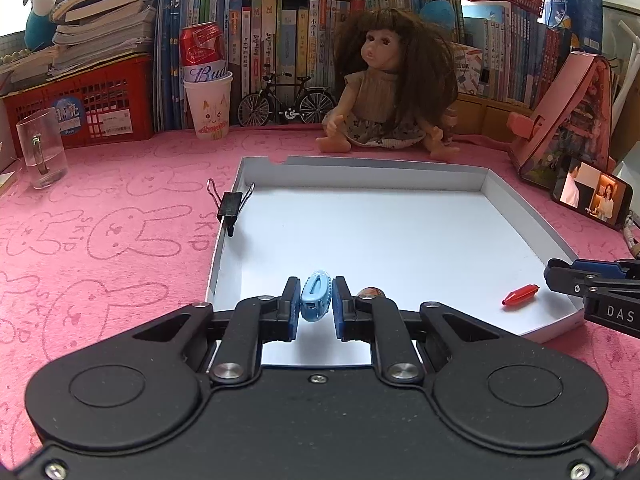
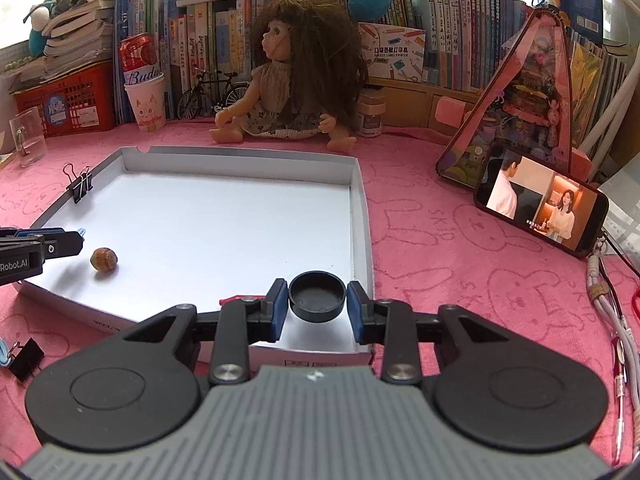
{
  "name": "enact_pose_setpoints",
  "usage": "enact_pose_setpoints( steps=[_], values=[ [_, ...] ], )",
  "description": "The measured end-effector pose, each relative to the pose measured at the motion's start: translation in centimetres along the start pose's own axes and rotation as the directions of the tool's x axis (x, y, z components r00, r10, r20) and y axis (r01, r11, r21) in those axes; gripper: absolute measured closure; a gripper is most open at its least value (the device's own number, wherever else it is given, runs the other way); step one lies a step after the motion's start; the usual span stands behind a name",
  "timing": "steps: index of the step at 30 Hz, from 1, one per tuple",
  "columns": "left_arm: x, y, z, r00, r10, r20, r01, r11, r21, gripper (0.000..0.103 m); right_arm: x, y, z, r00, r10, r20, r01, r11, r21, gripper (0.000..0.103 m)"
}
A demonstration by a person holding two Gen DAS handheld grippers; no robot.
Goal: Organize rigid objects
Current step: 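Carry the blue clip and black lid over the white box with both tools, then open the right tool to drop the black lid while the left tool releases the blue clip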
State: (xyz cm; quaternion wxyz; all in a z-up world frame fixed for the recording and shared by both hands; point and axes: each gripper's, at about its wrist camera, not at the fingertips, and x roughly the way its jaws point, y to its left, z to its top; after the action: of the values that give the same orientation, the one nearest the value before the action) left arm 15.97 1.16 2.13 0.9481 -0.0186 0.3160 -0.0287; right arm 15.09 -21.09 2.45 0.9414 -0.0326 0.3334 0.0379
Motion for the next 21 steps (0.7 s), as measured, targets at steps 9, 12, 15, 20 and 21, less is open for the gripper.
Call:
enact_pose_setpoints(
  steps=[9, 12, 15, 20, 21],
  values=[
    [0.9, 0.0, -0.1, 1.000, 0.013, -0.017, -0.013, 1.000, 0.000, 0.087, 0.9, 0.2, 0.0, 1.000, -0.011, -0.029, 0.011, 1.000, -0.001, 0.066],
    [1.2, 0.0, -0.2, 1.000, 0.013, -0.024, -0.013, 1.000, -0.001, 0.087, 1.1, 0.3, 0.1, 0.999, -0.005, -0.036, 0.005, 1.000, -0.001, 0.065],
    [1.4, 0.0, -0.2, 1.000, 0.011, -0.029, -0.011, 1.000, 0.001, 0.087, 1.3, 0.4, 0.0, 0.999, 0.005, -0.050, -0.005, 1.000, 0.007, 0.064],
    [1.5, 0.0, -0.3, 0.999, 0.012, -0.033, -0.012, 1.000, -0.002, 0.087, 1.5, 0.4, 0.0, 0.999, 0.006, -0.051, -0.005, 1.000, 0.012, 0.062],
    [1.6, 0.0, -0.3, 0.999, 0.013, -0.033, -0.013, 1.000, -0.003, 0.086, 1.5, 0.4, 0.0, 0.999, 0.006, -0.051, -0.005, 1.000, 0.013, 0.062]
  ],
)
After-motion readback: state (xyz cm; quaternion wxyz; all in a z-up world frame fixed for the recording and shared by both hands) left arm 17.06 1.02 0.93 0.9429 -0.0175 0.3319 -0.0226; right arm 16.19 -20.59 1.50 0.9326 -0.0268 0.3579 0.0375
